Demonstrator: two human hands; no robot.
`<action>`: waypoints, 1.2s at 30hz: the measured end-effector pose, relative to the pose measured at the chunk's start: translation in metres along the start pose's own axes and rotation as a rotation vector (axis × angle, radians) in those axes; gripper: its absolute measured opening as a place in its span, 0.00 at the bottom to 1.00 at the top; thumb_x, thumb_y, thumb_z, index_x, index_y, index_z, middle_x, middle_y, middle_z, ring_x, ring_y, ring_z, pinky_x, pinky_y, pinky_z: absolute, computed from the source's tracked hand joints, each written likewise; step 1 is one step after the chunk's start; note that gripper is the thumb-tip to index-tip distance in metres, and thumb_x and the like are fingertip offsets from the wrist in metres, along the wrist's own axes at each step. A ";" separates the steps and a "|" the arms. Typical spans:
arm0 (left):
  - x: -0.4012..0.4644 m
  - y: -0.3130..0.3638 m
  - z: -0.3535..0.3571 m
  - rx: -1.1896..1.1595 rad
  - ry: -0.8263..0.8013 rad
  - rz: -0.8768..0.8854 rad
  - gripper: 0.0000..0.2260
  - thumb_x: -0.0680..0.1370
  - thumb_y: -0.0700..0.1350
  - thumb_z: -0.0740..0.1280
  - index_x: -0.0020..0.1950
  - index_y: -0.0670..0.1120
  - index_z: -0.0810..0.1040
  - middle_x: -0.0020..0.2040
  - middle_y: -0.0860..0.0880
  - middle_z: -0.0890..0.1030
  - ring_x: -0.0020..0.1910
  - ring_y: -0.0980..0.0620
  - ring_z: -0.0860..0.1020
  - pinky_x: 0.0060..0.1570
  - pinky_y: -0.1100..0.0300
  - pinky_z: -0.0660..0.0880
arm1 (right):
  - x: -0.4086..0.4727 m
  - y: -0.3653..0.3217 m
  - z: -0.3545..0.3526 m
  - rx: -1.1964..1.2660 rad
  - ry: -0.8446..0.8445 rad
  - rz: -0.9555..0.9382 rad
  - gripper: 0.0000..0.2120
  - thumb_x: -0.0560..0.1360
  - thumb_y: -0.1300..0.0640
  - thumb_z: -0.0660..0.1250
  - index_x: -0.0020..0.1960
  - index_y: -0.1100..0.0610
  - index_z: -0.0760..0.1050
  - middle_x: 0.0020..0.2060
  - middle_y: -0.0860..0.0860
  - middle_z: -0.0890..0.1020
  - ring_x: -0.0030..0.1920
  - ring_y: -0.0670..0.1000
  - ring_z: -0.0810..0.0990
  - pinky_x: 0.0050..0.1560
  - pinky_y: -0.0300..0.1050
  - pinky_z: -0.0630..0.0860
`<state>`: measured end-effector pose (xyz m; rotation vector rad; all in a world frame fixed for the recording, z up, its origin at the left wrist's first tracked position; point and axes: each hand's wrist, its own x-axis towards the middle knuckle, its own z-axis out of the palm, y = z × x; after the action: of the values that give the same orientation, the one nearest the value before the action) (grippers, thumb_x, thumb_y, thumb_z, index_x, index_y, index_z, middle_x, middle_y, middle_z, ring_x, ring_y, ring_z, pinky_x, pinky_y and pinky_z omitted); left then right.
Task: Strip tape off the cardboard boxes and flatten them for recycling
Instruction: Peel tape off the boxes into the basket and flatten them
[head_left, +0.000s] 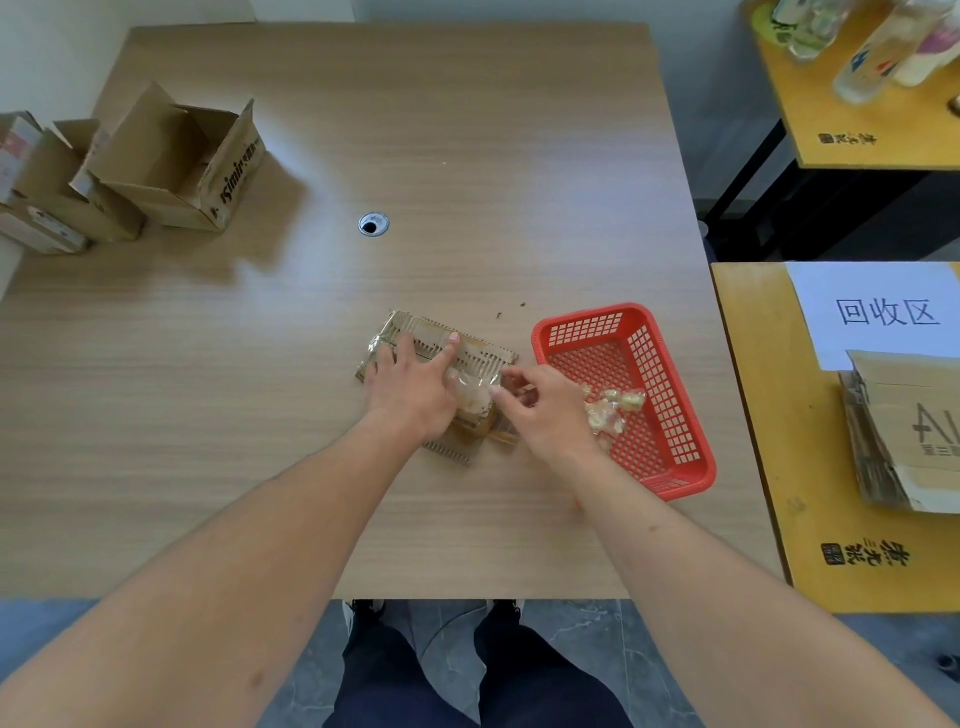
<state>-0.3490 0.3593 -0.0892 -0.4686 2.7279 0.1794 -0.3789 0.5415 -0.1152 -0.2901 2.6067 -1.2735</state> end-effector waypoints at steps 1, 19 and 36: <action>-0.002 -0.001 0.000 0.039 0.008 0.006 0.24 0.85 0.58 0.51 0.81 0.65 0.51 0.74 0.40 0.60 0.70 0.36 0.61 0.71 0.42 0.59 | -0.001 -0.004 0.007 0.013 -0.042 -0.002 0.18 0.74 0.49 0.77 0.62 0.52 0.82 0.49 0.46 0.80 0.44 0.44 0.80 0.52 0.38 0.79; -0.034 -0.086 0.010 -0.176 -0.104 0.053 0.25 0.82 0.65 0.57 0.79 0.67 0.58 0.57 0.44 0.74 0.55 0.39 0.78 0.54 0.49 0.74 | 0.017 -0.043 0.067 -0.107 -0.028 0.078 0.28 0.78 0.51 0.73 0.75 0.48 0.69 0.65 0.52 0.72 0.63 0.54 0.76 0.65 0.51 0.75; -0.023 -0.108 0.009 0.001 -0.145 0.421 0.25 0.86 0.52 0.57 0.80 0.66 0.52 0.84 0.47 0.40 0.82 0.40 0.45 0.80 0.43 0.48 | -0.014 -0.023 0.076 0.204 -0.149 0.130 0.07 0.76 0.45 0.73 0.48 0.46 0.86 0.39 0.42 0.87 0.42 0.44 0.85 0.51 0.53 0.83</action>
<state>-0.2885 0.2671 -0.0952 0.1227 2.6476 0.3060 -0.3417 0.4744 -0.1412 -0.1695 2.3097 -1.4012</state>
